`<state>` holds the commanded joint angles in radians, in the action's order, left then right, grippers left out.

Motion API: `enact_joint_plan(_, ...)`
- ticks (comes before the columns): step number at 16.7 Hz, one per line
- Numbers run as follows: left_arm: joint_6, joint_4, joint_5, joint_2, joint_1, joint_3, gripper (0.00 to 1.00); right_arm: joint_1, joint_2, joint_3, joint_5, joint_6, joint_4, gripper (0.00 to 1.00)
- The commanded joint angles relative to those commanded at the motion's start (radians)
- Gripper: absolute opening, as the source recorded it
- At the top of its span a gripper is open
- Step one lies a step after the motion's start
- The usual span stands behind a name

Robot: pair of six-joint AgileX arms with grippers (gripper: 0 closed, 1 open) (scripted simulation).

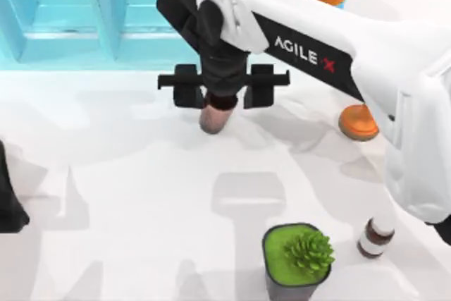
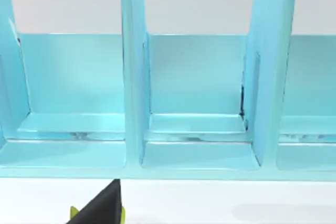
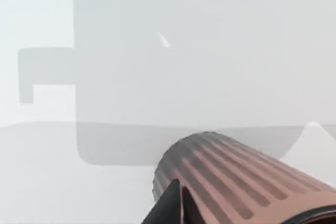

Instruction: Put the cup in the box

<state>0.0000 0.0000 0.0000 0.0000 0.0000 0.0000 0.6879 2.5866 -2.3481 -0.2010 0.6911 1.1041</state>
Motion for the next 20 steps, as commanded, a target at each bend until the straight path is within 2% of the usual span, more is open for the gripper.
enact_joint_plan(6, 0.0, 0.0, 0.0, 0.0, 0.0, 0.0, 1.0, 0.0, 0.0, 0.0, 0.0, 0.0, 0.0, 0.02)
enact_joint_plan(16, 0.0, 0.0, 0.0, 0.0, 0.0, 0.0, 1.0, 0.003, -0.002, 0.001, 0.001, 0.0, 0.0, 0.0)
enact_joint_plan(20, 0.0, 0.0, 0.0, 0.0, 0.0, 0.0, 1.0, -0.064, -0.108, 0.034, 0.048, -0.094, 0.002, 0.0)
